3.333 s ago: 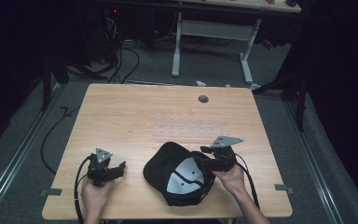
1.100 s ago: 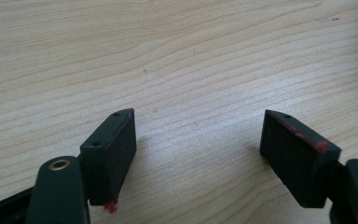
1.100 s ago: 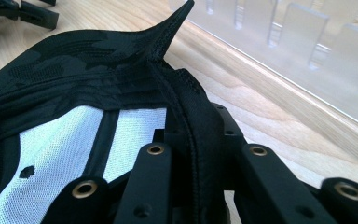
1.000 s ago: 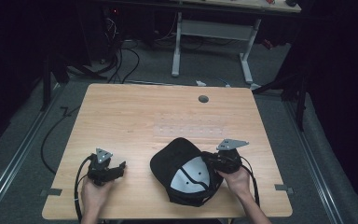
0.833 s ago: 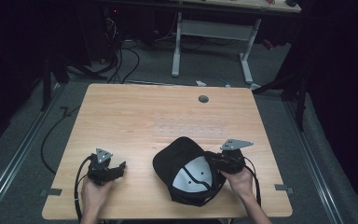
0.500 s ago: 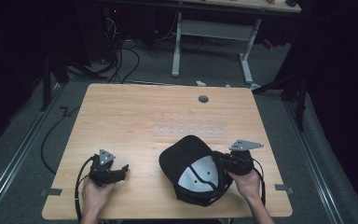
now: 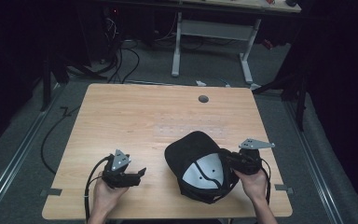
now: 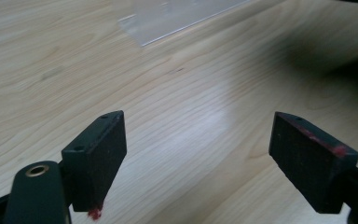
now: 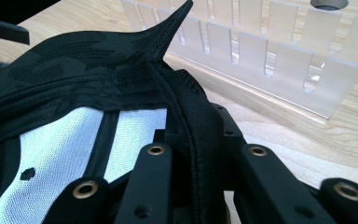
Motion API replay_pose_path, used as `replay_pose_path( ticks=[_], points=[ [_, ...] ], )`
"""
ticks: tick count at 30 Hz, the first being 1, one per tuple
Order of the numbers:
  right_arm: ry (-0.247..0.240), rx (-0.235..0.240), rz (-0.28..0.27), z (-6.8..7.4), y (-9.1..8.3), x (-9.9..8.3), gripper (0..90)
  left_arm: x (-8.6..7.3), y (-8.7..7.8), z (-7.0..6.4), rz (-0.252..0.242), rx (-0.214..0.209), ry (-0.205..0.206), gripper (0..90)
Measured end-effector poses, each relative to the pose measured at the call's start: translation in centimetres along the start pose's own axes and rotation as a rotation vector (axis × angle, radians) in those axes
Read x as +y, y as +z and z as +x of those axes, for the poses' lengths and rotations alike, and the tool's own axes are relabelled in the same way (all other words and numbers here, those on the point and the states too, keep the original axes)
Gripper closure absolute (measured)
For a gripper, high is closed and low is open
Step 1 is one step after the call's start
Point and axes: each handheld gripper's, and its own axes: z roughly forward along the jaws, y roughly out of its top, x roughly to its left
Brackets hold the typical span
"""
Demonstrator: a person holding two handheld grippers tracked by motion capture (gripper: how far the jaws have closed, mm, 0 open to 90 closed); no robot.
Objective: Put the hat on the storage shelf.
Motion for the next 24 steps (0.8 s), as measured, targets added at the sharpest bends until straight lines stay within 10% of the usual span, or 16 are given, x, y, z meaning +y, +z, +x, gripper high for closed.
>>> replay_pose_path(
  ticks=[24],
  points=[
    [-0.009,0.027,0.006,1.2,0.9,2.1,80.2,-0.7,2.1,-5.3,0.056,-0.139,0.126,16.9]
  ],
)
